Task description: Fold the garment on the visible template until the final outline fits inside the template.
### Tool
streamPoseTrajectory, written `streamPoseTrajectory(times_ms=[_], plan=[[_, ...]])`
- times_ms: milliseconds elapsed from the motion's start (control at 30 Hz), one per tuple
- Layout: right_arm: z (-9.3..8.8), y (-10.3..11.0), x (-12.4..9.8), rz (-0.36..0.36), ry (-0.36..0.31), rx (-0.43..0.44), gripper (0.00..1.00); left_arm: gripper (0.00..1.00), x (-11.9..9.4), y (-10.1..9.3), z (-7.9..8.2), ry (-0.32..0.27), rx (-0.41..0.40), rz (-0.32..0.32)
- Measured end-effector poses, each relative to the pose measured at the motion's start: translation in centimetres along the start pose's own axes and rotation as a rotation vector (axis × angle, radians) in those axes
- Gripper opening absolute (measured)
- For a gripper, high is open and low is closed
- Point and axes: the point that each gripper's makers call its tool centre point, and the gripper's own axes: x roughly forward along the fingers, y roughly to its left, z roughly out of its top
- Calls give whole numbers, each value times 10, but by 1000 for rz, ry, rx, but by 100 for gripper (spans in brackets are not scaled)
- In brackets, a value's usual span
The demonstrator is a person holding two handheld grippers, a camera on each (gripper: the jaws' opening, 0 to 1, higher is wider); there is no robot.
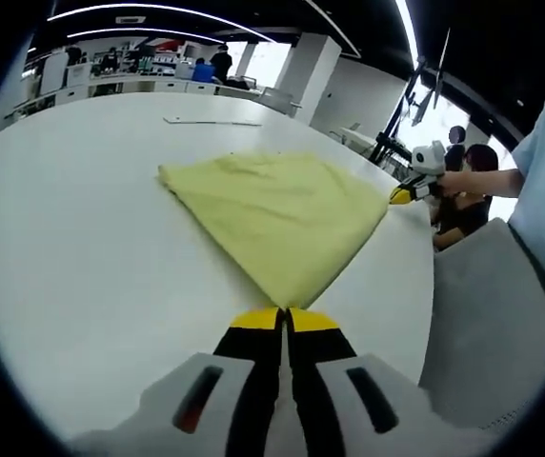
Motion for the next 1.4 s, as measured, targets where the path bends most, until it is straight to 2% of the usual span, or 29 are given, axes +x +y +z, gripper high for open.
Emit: streamPoseTrajectory(times_ms=[133,333,433,567,700,800,867,1067,1133,1200,1300,1400], plan=[[-9,5,0,-5,-2,17,0,0,-2,-7,-7,-1,-12,-2],[-13,10,-2,-2,-2,31,0,0,-7,-13,-14,-5,-24,3],[-15,12,0,2,-1,37,0,0,-6,-10,-14,-16,-48,23],[-15,13,0,-2,-7,41,0,0,-6,-10,-15,-22,-38,35],[-16,14,0,-10,-7,37,0,0,-7,-7,-13,-39,-81,46],[-14,11,-6,-43,-14,-12,0,6,-11,-5,-11,-43,-41,70],[-10,10,-12,-55,-30,-18,0,13,-17,-4,-4,-67,-29,78],[4,8,-25,-98,-83,-11,26,41,-33,-7,27,-162,12,88],[8,9,-27,-112,-96,-17,39,53,-36,-10,36,-183,46,94],[12,13,-28,-117,-116,-22,53,64,-38,-12,42,-206,63,98],[17,15,-28,-135,-129,-38,70,72,-39,-17,46,-221,62,94],[20,18,-27,-137,-134,-44,84,85,-40,-20,49,-239,63,98]])
